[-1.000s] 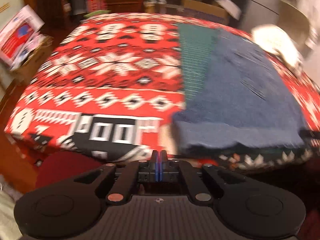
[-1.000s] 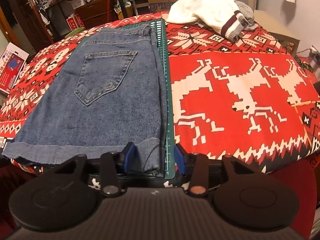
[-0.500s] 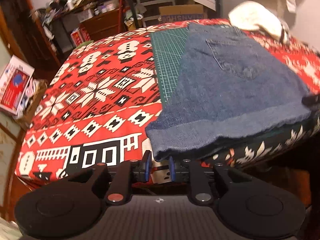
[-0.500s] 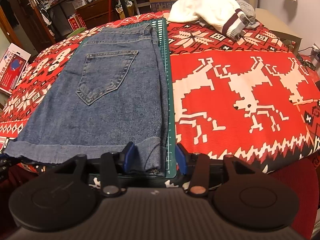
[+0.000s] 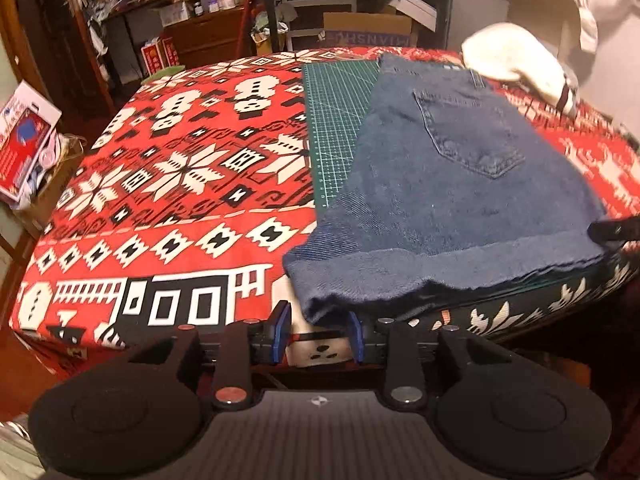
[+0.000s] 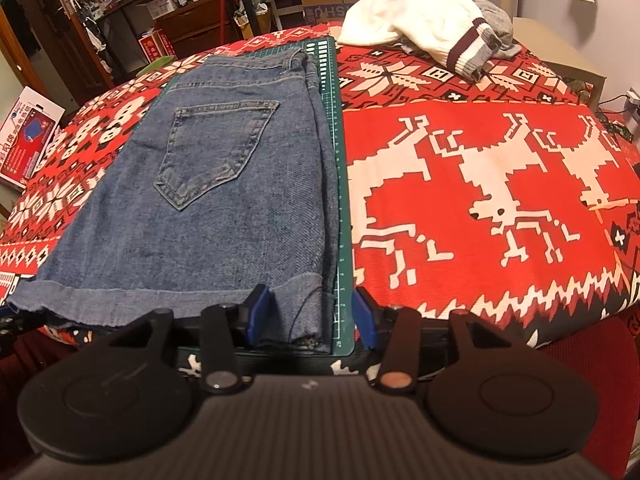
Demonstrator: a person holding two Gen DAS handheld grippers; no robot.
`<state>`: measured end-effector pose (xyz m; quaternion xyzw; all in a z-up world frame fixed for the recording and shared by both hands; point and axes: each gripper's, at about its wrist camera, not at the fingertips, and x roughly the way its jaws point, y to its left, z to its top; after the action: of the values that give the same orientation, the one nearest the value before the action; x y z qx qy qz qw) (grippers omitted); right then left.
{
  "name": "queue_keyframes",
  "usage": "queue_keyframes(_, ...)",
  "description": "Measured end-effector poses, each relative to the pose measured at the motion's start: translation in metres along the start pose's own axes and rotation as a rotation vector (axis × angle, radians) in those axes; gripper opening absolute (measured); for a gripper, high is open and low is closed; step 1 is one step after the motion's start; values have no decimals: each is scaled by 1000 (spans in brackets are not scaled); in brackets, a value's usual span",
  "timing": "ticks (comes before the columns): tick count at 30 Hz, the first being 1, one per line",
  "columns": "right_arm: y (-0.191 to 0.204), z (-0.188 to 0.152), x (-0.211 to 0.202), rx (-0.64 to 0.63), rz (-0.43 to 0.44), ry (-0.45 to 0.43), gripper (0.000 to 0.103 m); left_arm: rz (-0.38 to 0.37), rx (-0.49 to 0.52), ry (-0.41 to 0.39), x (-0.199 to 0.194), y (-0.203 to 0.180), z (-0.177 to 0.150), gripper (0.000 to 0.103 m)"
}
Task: Fold clothes
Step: 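Lift the hem corner with the left gripper toward the waistband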
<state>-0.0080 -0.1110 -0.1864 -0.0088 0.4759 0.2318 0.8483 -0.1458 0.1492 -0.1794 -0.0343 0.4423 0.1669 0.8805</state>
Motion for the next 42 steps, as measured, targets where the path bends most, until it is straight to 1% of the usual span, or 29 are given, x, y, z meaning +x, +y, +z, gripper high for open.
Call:
queue_keyframes(1, 0, 0, 0, 1, 0, 0, 50, 15, -3, -3, 2, -1, 0, 29)
queue_keyframes(4, 0, 0, 0, 2, 0, 1, 51, 61, -12, -16, 5, -4, 0, 35)
queue_keyframes(5, 0, 0, 0, 0, -1, 1, 51, 83, -18, -25, 5, -3, 0, 35)
queue_keyframes(6, 0, 0, 0, -1, -1, 1, 51, 104, -24, -34, 4, -3, 1, 34)
queue_keyframes(7, 0, 0, 0, -3, 0, 0, 51, 125, -30, -44, 3, -2, 1, 29)
queue_keyframes(8, 1, -1, 0, -4, 1, 0, 51, 143, -51, -50, 2, 2, 3, 21)
queue_keyframes(10, 0, -1, -1, -5, 2, -1, 51, 152, -147, -48, 1, 16, 7, 16)
queue_keyframes(11, 0, -1, -1, -6, 2, -1, 51, 135, -154, -33, 4, 20, 9, 12)
queue_keyframes(13, 1, -1, 0, -9, 2, 1, 51, 118, -102, -11, 7, 17, 9, 12)
queue_keyframes(16, 0, 0, 0, -7, 5, 5, 51, 78, -56, -13, 2, 12, 3, 11)
queue_keyframes(18, -1, 1, 0, -5, 6, 4, 51, 45, -75, -7, -1, 12, -1, 11)
queue_keyframes(22, -1, 1, 0, -8, 11, 6, 51, 35, -79, -34, -9, 13, 2, 12)
queue_keyframes(25, -3, 2, 0, -5, 18, 12, 51, -40, -112, -66, -19, 15, 10, 12)
queue_keyframes(28, -3, 4, -1, -8, 19, 17, 51, -105, -134, -68, -19, 21, 19, 12)
queue_keyframes(29, -2, 5, -2, -10, 20, 20, 49, -121, -143, -60, -16, 24, 21, 12)
queue_keyframes(30, 0, 6, -6, -16, 25, 14, 44, -136, -151, -52, -14, 26, 22, 12)
queue_keyframes(33, 16, 9, -29, -84, 55, -60, 43, -191, -191, -27, -6, 36, 25, 12)
queue_keyframes(35, 38, 10, -38, -167, 110, -83, 43, -226, -235, -15, -3, 43, 24, 12)
queue_keyframes(37, 64, 10, -38, -251, 167, -85, 43, -251, -265, -3, 0, 48, 23, 12)
queue_keyframes(39, 93, 8, -32, -329, 219, -78, 42, -255, -269, 8, 2, 50, 22, 12)
queue_keyframes(42, 134, 4, -15, -404, 285, -55, 36, -249, -261, 19, 3, 48, 19, 12)
